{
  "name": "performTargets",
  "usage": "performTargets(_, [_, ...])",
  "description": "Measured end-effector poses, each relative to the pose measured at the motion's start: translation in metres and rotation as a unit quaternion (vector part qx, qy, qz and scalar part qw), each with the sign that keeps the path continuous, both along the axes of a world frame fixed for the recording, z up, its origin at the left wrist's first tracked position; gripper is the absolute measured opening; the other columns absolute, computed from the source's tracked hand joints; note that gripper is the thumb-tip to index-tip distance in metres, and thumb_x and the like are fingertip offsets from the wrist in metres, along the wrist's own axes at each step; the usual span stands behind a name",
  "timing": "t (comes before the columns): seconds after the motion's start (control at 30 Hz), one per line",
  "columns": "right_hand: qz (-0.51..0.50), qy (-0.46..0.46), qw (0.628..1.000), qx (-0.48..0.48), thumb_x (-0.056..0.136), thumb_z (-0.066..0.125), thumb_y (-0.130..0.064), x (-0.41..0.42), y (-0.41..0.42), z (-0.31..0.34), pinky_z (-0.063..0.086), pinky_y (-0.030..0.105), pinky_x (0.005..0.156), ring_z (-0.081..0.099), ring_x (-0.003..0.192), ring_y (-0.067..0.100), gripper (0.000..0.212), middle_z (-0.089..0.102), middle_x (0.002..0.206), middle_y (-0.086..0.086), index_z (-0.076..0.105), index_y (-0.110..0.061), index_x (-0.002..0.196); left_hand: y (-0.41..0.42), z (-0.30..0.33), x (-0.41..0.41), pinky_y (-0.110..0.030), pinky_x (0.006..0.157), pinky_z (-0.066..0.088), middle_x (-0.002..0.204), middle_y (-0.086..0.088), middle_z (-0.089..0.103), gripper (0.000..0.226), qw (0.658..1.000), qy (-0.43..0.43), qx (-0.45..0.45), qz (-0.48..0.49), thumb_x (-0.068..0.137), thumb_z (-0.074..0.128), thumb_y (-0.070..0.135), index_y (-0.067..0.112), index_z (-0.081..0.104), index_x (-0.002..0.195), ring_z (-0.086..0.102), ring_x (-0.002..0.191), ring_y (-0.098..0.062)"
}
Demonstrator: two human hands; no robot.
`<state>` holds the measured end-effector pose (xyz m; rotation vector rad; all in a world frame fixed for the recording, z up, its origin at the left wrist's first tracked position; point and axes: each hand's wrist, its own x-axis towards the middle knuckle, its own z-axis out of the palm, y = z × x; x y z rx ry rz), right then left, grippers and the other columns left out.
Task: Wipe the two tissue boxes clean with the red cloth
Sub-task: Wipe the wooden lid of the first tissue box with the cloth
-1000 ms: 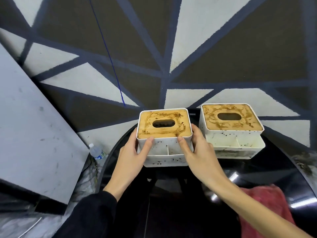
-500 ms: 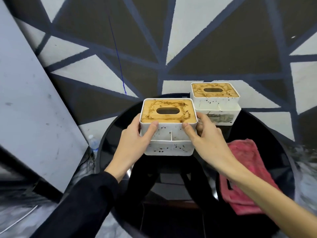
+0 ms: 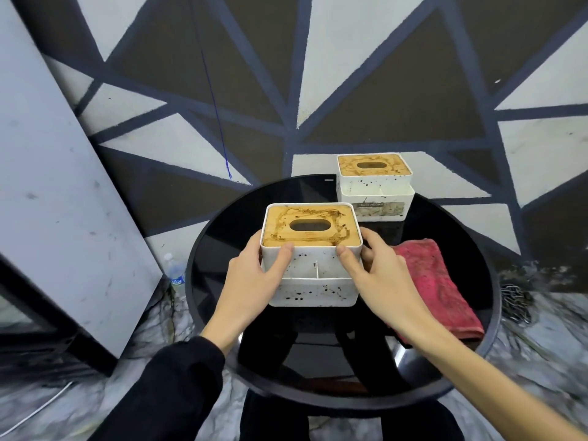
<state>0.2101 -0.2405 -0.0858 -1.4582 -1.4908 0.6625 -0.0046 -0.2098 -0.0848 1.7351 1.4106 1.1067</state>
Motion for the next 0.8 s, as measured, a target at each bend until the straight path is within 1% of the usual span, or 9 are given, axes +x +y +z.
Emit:
performTargets(0.2, [-0.004,0.0,1.0,-0.004,0.103,0.06,-0.044,0.0,-0.007,0.003,0.048,0.01,0.076,0.067,0.096,-0.004,0.031,0.076,0.106,-0.019,0.056,-0.039,0.133,-0.004,0.0,-0.003,0.0,0.071,0.045,0.102,0.026,0.072,0.048,1.0,0.013,-0.001,-0.006,0.103,0.062,0.048,0.037,0.045,0.147,0.063,0.096,0.021])
performTargets(0.3, [0.001,-0.019,0.999,-0.031,0.1,0.056,-0.057,0.003,-0.007,0.003,0.053,0.038,0.1,0.064,0.117,0.011,0.038,0.073,0.115,-0.024,0.049,-0.048,0.136,-0.002,0.004,-0.007,0.002,0.072,0.044,0.107,0.029,0.069,0.068,0.999,0.039,-0.008,-0.024,0.102,0.06,0.053,0.043,0.025,0.16,0.061,0.094,0.026])
performTargets(0.37, [0.014,-0.018,0.999,-0.04,0.1,0.057,-0.055,0.01,-0.008,0.006,0.052,0.028,0.103,0.063,0.118,0.002,0.045,0.071,0.122,-0.023,0.05,-0.041,0.142,0.001,0.006,-0.012,-0.003,0.084,0.048,0.119,0.03,0.067,0.069,0.998,0.053,0.001,-0.038,0.1,0.059,0.057,0.052,0.022,0.159,0.061,0.106,0.022])
performTargets(0.43, [-0.001,-0.018,0.999,-0.043,0.101,0.057,-0.051,0.019,-0.01,0.01,0.046,0.004,0.09,0.061,0.116,-0.004,0.051,0.068,0.13,-0.016,0.052,-0.027,0.146,0.006,0.006,-0.016,-0.018,0.102,0.047,0.137,0.024,0.059,0.064,0.996,0.069,0.019,-0.053,0.1,0.059,0.06,0.06,0.026,0.154,0.055,0.122,0.013])
performTargets(0.47, [-0.024,-0.023,0.999,-0.04,0.102,0.056,-0.05,0.026,-0.01,0.01,0.043,0.0,0.085,0.061,0.117,-0.001,0.052,0.068,0.131,-0.012,0.054,-0.022,0.146,0.008,0.007,-0.018,-0.019,0.103,0.044,0.142,0.021,0.053,0.061,0.995,0.078,0.023,-0.062,0.1,0.059,0.059,0.062,0.029,0.153,0.051,0.125,0.014])
performTargets(0.53, [-0.081,-0.053,0.995,-0.026,0.103,0.052,-0.049,0.04,-0.009,0.006,0.043,0.01,0.091,0.061,0.122,0.008,0.051,0.068,0.131,-0.005,0.057,-0.018,0.143,0.014,0.01,-0.019,-0.012,0.096,0.041,0.146,0.017,0.042,0.056,0.992,0.094,0.021,-0.083,0.1,0.06,0.055,0.062,0.035,0.15,0.049,0.121,0.014])
performTargets(0.63, [-0.165,-0.197,0.964,-0.065,0.102,0.052,-0.049,0.056,-0.008,-0.005,0.045,0.041,0.104,0.053,0.129,0.027,0.052,0.06,0.137,0.006,0.055,-0.015,0.142,0.022,0.014,-0.02,-0.012,0.088,0.042,0.148,0.015,0.036,0.053,0.988,0.115,0.017,-0.103,0.1,0.062,0.053,0.065,0.038,0.145,0.054,0.107,0.004])
performTargets(0.7, [-0.195,-0.284,0.931,-0.122,0.1,0.053,-0.052,0.061,-0.009,-0.012,0.04,0.048,0.104,0.047,0.129,0.037,0.058,0.053,0.139,0.016,0.051,-0.012,0.141,0.027,0.012,-0.022,-0.013,0.095,0.041,0.151,0.018,0.035,0.06,0.988,0.102,0.018,-0.11,0.097,0.064,0.055,0.063,0.034,0.149,0.05,0.119,0.01])
performTargets(0.8, [-0.209,-0.326,0.905,-0.174,0.098,0.05,-0.061,0.059,-0.01,-0.019,0.036,0.048,0.108,0.04,0.134,0.04,0.071,0.046,0.144,0.021,0.045,-0.007,0.144,0.033,0.002,-0.025,-0.024,0.112,0.041,0.157,0.022,0.037,0.08,0.992,0.058,0.004,-0.113,0.091,0.069,0.065,0.052,0.026,0.158,0.043,0.138,0.012])
